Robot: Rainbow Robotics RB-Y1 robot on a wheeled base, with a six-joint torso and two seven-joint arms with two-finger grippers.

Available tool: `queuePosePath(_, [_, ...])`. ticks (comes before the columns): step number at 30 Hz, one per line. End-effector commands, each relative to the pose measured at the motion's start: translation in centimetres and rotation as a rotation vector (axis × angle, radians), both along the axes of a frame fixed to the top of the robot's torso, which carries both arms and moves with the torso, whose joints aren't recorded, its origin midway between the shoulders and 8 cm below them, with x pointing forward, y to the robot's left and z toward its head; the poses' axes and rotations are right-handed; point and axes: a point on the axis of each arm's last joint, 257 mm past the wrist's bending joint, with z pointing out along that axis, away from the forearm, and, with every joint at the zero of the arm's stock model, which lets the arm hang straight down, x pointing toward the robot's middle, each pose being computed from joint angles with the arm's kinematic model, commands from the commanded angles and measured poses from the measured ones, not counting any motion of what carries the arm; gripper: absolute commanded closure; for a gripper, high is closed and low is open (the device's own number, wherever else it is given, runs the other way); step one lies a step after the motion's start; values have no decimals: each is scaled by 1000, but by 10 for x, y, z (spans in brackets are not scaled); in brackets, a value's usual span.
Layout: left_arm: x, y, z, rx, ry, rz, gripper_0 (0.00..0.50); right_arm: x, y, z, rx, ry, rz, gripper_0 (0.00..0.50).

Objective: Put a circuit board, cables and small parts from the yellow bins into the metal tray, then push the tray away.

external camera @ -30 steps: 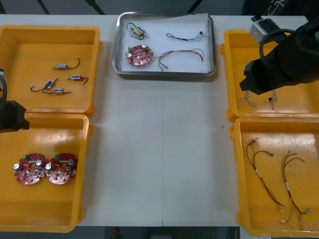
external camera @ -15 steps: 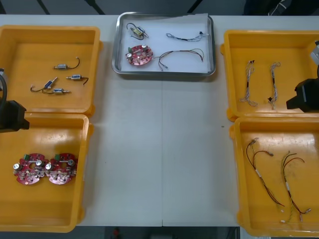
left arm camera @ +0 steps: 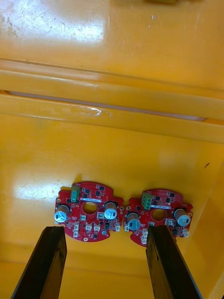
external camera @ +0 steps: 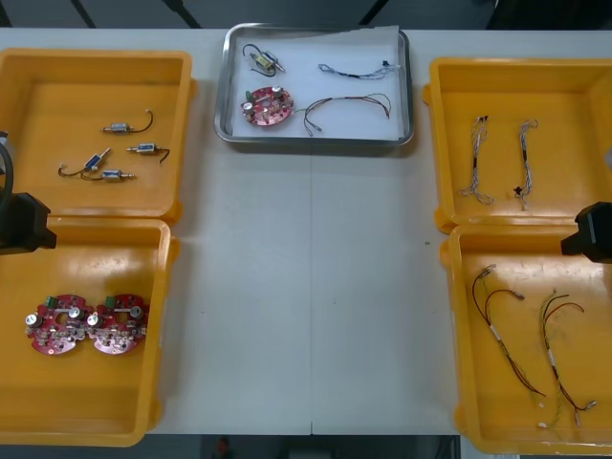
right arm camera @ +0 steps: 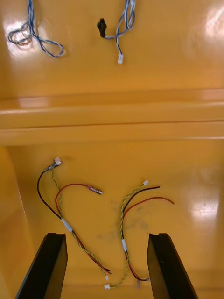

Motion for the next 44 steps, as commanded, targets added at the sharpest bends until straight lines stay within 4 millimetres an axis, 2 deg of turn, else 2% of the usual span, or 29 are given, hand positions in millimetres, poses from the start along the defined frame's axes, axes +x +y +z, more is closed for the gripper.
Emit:
queuePosePath(1, [3, 13, 17, 51, -35, -15, 0, -3, -19, 10, -31, -23, -50, 0])
queuePosePath(9, [3, 13, 17, 51, -35, -15, 0, -12, -29, 1, -54, 6, -66, 0])
queuePosePath(44, [3, 13, 17, 51, -35, -15, 0, -13, -27, 0, -53, 11, -57, 0])
